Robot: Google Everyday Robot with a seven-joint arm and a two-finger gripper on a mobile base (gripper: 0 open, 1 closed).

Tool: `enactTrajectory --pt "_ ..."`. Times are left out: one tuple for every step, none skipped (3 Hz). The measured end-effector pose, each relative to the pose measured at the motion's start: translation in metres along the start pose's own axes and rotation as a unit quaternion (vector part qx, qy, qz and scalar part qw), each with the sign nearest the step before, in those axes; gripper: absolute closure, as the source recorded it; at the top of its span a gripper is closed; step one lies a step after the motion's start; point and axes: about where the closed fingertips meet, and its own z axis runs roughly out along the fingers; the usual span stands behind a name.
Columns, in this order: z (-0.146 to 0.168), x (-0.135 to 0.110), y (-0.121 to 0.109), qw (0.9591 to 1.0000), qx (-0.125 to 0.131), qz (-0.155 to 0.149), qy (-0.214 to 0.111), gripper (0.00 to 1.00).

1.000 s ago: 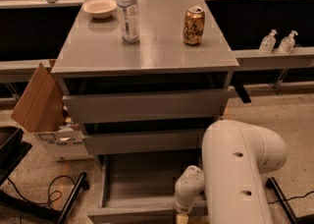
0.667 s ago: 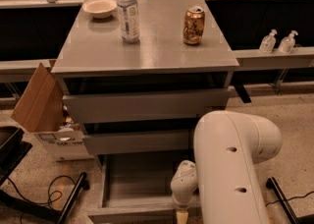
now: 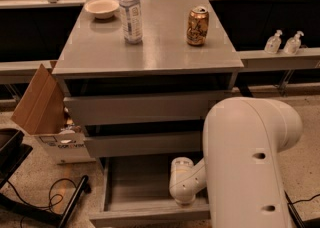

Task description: Open bottom drawer

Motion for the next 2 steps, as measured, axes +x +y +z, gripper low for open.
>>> enactTrajectory --pt "-0.010 0.020 -0.018 0.9987 0.043 0.012 -0.025 0.98" --pt "-0.005 0.031 -0.037 0.9960 0.070 0.018 -0.054 1.00"
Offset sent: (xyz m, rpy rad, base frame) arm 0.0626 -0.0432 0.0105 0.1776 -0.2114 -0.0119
